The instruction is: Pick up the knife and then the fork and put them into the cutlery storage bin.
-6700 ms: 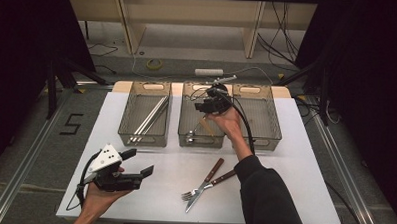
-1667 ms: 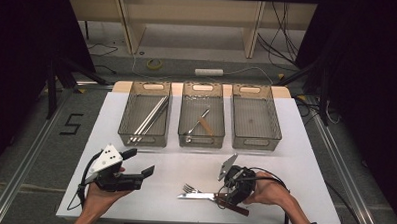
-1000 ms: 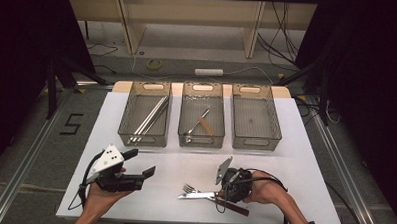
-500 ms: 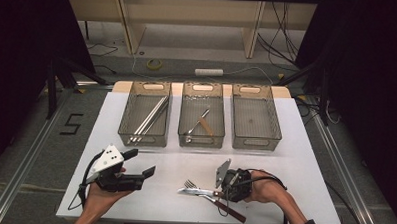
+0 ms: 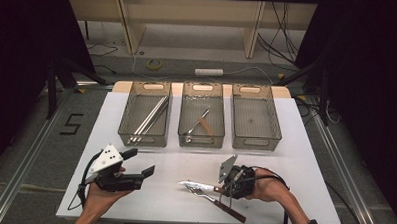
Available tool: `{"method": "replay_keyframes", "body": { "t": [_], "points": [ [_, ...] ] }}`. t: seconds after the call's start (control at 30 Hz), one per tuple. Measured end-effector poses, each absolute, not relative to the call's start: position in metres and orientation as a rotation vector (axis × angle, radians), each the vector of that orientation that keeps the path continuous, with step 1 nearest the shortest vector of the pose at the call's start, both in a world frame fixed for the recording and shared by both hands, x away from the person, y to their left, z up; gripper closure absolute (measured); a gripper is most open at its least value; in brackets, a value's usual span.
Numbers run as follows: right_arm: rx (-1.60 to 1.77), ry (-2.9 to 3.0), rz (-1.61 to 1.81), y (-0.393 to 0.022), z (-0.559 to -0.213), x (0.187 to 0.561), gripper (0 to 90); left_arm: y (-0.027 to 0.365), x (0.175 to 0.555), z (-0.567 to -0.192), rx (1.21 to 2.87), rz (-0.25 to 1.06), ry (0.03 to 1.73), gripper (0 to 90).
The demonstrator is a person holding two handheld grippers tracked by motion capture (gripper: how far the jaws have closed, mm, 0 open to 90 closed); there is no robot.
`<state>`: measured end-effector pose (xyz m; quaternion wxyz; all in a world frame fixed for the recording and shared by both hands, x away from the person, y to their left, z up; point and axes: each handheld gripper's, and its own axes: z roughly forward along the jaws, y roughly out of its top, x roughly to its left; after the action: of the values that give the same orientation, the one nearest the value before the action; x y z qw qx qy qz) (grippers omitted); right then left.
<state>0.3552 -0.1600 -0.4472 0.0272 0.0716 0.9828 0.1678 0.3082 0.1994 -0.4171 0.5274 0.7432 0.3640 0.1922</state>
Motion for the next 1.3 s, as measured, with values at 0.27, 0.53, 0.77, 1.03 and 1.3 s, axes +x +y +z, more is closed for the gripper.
{"method": "replay_keyframes", "body": {
  "t": [0.27, 0.53, 0.77, 1.03, 1.3],
  "points": [
    [0.317, 3.000, 0.635, -0.167, -0.439, 0.361, 77.0, 0.202, 0.308, -0.416, 1.741, 0.442, 0.868, 16.8],
    [0.390, 2.959, 0.678, -0.173, -0.431, 0.367, 77.0, 0.204, 0.307, -0.415, 1.722, 0.445, 0.872, 16.8],
    [0.461, 2.907, 0.744, -0.182, -0.418, 0.377, 77.0, 0.204, 0.307, -0.415, 1.709, 0.452, 0.879, 16.8],
    [0.528, 2.835, 0.795, -0.189, -0.403, 0.392, 77.0, 0.205, 0.308, -0.415, 1.704, 0.440, 0.882, 16.8],
    [0.617, 2.761, 0.832, -0.196, -0.391, 0.410, 77.0, 0.205, 0.307, -0.415, 1.696, 0.449, 0.885, 16.8]
  ]
}}
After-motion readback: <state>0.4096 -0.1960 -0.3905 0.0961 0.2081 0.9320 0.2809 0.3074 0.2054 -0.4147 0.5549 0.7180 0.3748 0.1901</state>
